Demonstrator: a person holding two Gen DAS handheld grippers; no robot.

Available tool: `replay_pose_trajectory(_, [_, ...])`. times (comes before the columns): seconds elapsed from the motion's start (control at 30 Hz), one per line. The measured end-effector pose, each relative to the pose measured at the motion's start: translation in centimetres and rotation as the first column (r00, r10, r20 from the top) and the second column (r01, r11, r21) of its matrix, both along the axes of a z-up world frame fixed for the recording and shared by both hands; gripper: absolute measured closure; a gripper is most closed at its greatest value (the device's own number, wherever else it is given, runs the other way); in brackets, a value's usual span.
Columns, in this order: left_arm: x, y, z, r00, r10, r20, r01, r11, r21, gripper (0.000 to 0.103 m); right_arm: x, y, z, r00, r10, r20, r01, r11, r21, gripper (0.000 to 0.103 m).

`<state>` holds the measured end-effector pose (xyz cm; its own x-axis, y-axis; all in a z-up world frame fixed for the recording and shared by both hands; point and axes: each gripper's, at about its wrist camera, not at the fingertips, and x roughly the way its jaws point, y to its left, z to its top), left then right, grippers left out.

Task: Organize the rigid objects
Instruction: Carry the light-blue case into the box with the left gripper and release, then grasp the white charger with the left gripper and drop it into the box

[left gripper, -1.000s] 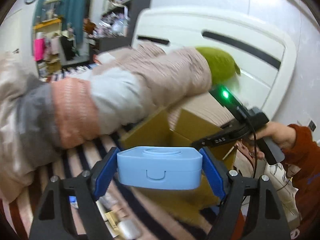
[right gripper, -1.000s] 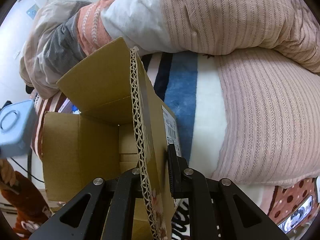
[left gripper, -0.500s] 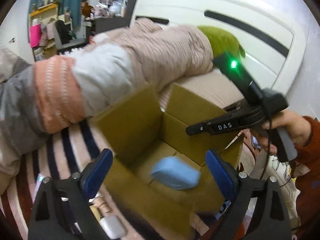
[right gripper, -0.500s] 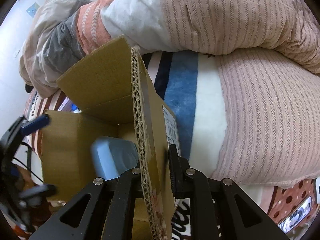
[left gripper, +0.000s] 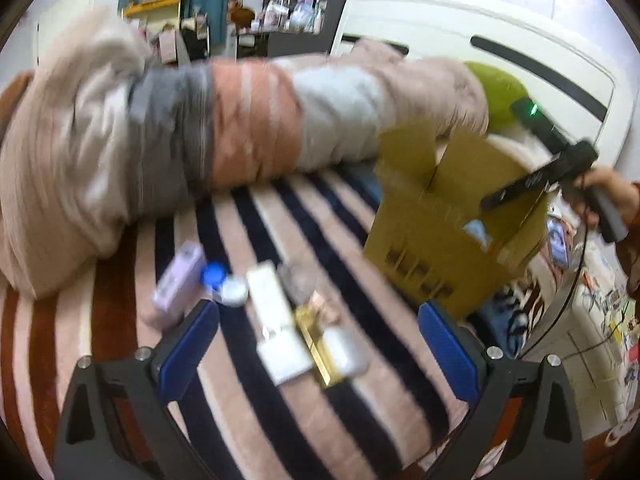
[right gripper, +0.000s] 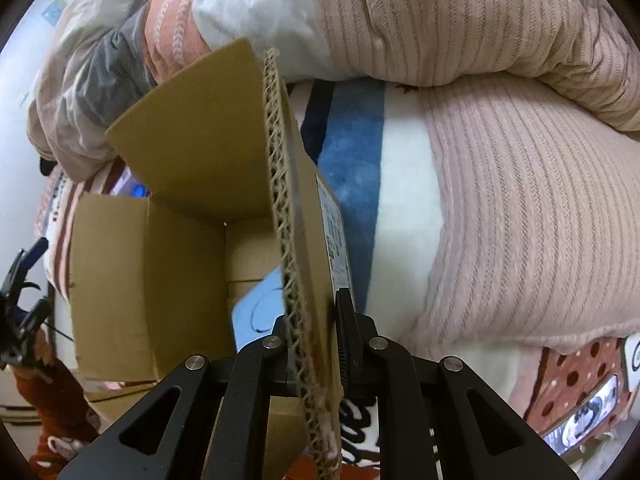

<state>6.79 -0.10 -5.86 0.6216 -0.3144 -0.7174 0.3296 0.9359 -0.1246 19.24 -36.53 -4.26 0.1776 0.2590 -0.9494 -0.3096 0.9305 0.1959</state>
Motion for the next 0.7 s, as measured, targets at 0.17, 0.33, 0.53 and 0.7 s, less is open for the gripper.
replay_pose_trajectory(0.17, [0.8, 0.4, -5.7, 0.994, 0.074, -0.077, -0.068, 0.995, 0.074, 0.004, 0.0, 0.3, -0.1, 1.000, -0.011, 0.005, 0.011, 1.000, -0.019, 0.096])
replay_pose_trajectory(0.33, [1.8, 0.6, -8.9, 0.983, 0.109, -0.145, -0.110, 0.994, 0.008, 0.017, 0.4, 0.4, 0.6, 0.999, -0.018, 0.027, 0.018, 1.000, -0.022, 0.096])
replay_pose_trajectory(0.53, [3.4, 0.4, -9.8, 0.970, 0.165, -0.179, -0.176, 0.983, -0.045, 0.055, 1.0, 0.8, 1.8, 0.998, -0.009, 0.064, 0.013, 0.998, -0.057, 0.096])
replay_pose_trajectory(0.7, [3.5, 0.1, -9.9, 0.970, 0.170, -0.175, -0.182, 0.982, -0.053, 0.063, 1.4, 1.8, 1.7, 0.997, 0.008, 0.082, -0.002, 0.997, -0.078, 0.096])
